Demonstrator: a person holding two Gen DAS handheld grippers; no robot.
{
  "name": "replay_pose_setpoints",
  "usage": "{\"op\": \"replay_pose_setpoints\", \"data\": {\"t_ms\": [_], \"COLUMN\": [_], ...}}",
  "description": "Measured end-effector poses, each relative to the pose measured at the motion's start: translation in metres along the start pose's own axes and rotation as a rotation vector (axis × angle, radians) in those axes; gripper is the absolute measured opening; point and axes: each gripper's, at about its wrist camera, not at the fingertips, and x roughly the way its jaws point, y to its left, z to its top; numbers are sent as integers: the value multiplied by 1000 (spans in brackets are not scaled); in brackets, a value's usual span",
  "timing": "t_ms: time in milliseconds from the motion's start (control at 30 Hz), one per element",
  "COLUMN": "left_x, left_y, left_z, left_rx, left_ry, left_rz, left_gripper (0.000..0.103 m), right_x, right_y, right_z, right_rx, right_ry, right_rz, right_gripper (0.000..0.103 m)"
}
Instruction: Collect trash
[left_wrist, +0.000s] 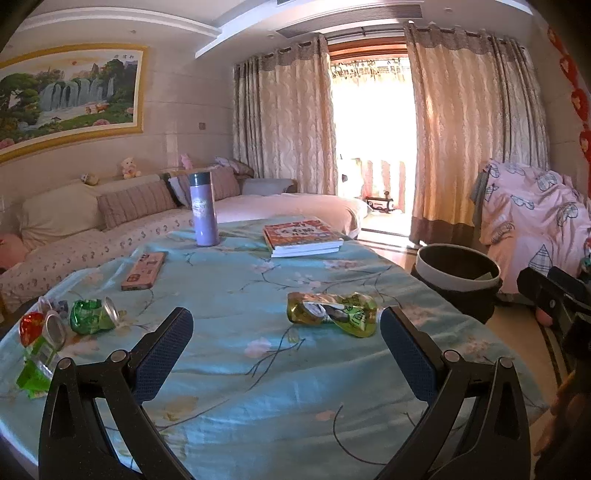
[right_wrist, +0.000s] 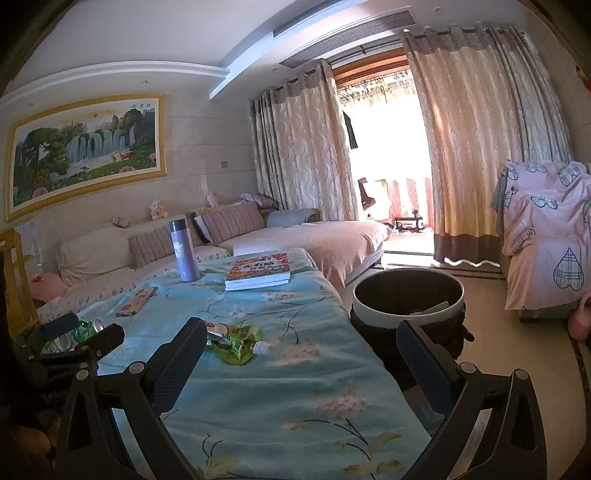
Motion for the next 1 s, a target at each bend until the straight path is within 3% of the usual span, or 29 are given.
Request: {"op": "replay_pose_setpoints", "data": {"t_ms": [1000], "left_x": [-2], "left_y": [2], "left_z": [0], "left_rx": [4], "left_ry": [-14], "left_rz": [2], "left_gripper": [103], "right_x": [2], "right_y": [5], "right_z": [-5], "right_rx": [13], "right_ry": [1], "right_rz": [17], "right_gripper": [103]}}
